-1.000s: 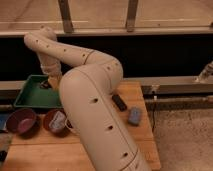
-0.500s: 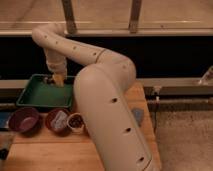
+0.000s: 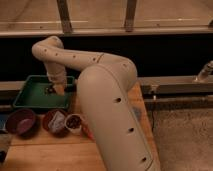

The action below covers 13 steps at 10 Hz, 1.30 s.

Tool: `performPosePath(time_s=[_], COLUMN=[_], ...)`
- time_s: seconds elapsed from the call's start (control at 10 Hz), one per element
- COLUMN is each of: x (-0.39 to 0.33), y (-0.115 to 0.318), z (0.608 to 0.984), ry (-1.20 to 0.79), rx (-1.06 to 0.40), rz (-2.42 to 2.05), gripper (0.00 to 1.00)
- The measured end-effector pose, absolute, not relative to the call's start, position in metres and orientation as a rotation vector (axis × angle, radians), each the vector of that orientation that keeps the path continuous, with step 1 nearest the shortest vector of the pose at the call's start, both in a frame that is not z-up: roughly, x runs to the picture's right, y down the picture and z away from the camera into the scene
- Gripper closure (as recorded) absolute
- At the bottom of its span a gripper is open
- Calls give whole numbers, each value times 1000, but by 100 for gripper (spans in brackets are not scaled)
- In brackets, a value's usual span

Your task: Wipe tray with brush

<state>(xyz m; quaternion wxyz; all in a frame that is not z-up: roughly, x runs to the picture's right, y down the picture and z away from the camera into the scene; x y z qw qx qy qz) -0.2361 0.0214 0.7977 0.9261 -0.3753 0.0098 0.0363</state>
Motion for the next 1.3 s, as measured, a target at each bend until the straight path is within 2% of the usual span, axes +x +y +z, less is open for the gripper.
performPosePath(time_s=[0.9, 1.3], x=[-254, -266], y=[30, 17], z=[821, 832], ry=[10, -57], rx=[-773, -759], rz=[30, 80], gripper=[100, 100])
